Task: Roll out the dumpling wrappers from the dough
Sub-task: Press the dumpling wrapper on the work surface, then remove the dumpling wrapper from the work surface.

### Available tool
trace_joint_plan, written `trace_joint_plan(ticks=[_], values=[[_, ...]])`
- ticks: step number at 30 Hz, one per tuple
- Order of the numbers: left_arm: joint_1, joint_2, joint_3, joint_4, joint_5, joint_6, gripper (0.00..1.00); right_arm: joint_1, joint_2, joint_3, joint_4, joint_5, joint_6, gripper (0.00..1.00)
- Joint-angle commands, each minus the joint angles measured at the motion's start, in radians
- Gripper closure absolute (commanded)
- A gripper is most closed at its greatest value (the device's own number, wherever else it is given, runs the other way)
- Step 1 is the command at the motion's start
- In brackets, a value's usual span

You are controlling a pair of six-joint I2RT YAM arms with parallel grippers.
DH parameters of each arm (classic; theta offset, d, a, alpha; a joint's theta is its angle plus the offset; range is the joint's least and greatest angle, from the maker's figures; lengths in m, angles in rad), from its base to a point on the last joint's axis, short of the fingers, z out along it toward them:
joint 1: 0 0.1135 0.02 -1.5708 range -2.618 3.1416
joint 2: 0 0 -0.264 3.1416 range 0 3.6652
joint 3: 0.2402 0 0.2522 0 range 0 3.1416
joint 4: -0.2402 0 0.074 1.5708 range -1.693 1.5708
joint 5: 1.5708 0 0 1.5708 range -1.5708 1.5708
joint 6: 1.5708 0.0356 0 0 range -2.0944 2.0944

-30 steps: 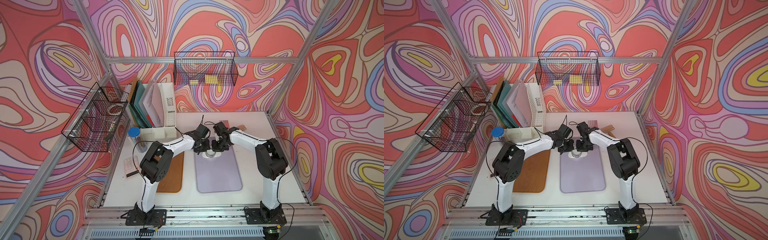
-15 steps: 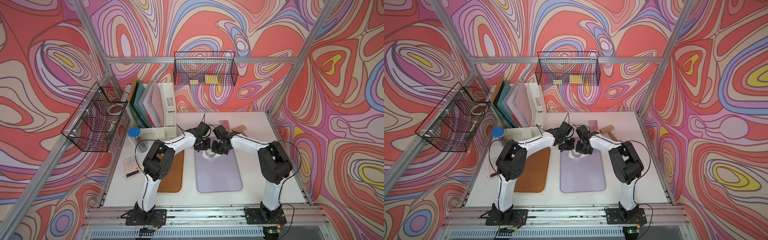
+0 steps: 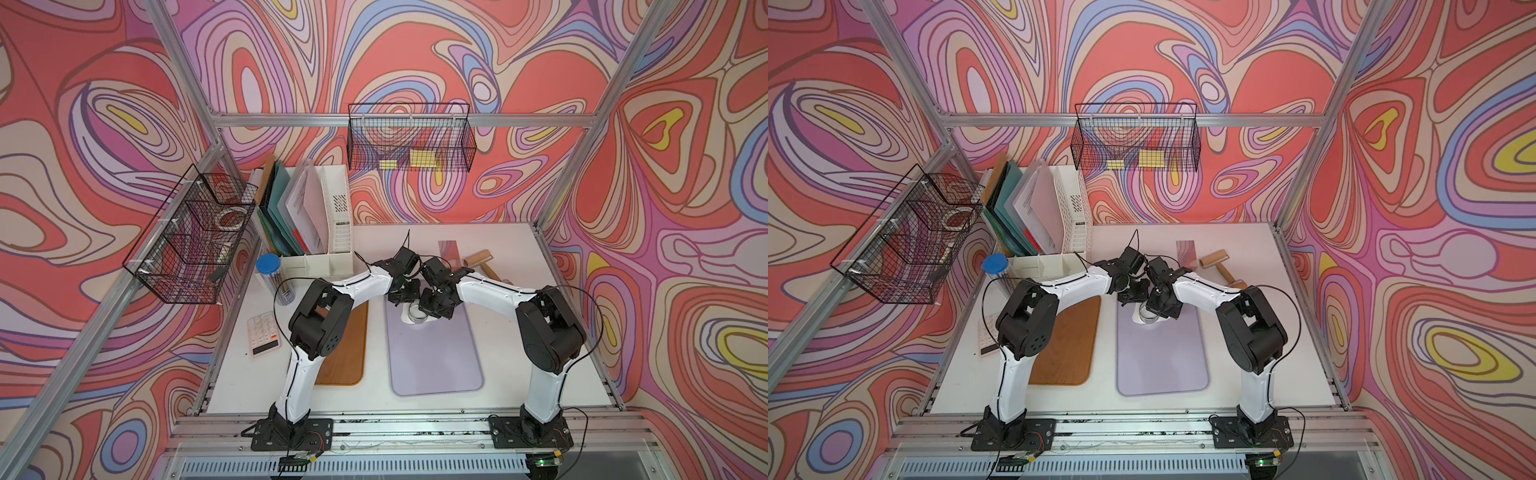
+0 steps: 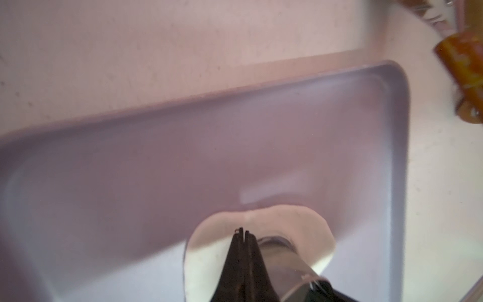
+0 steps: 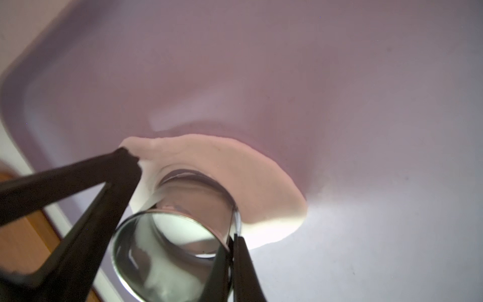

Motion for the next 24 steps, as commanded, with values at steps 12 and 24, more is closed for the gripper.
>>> trace_joint_plan(ticks=[12,24], values=[[-0.010,-0.345,-0.295,0.137,-0.033,-0.125,0.78,0.027,0.120,0.141,-0.159,0.010,-0.232,0.98],[-0.007,-0.516,-0.709,0.406,0.085,-0.301,0.92,0.054,0.178,0.232,-0.245,0.072,-0.299,0.98]])
